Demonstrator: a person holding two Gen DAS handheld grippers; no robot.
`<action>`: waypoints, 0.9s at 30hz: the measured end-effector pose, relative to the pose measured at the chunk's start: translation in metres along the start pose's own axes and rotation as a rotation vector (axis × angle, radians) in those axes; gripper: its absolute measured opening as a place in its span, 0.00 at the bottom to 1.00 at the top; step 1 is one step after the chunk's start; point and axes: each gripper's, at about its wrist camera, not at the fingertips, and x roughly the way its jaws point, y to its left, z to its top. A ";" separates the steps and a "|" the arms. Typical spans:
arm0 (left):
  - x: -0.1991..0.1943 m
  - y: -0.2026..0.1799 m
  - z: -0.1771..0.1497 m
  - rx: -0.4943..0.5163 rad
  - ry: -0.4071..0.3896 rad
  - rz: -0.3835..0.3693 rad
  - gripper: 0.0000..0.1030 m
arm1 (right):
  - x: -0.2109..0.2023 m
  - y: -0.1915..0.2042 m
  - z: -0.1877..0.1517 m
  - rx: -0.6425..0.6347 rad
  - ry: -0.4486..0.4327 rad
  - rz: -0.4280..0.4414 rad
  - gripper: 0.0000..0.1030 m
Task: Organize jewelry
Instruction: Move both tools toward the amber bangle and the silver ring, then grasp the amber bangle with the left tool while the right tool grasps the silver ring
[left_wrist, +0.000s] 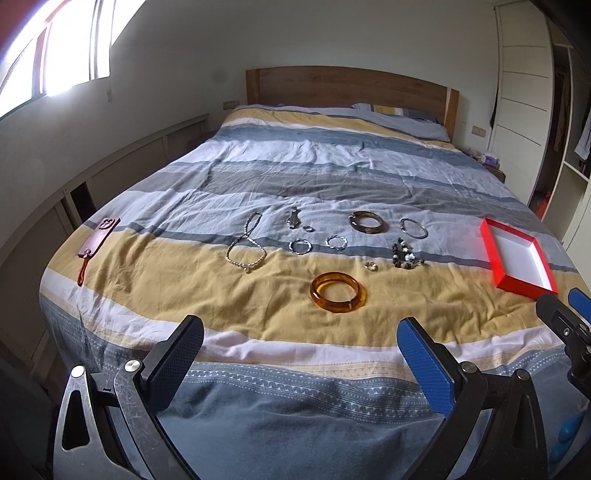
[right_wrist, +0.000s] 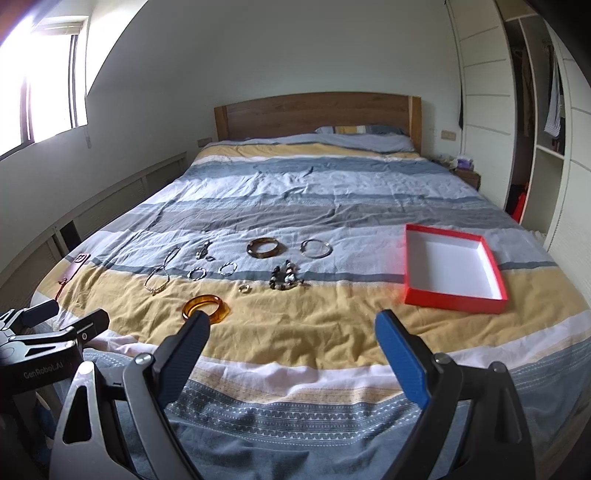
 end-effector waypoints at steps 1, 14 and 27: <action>0.002 0.003 0.000 -0.003 0.002 0.006 0.99 | 0.005 0.000 0.000 -0.002 0.011 0.004 0.89; 0.080 0.012 0.006 -0.003 0.134 -0.006 0.98 | 0.079 -0.024 0.007 0.016 0.149 0.062 0.89; 0.158 0.008 0.017 -0.013 0.275 -0.063 0.71 | 0.157 -0.056 0.016 0.081 0.252 0.096 0.87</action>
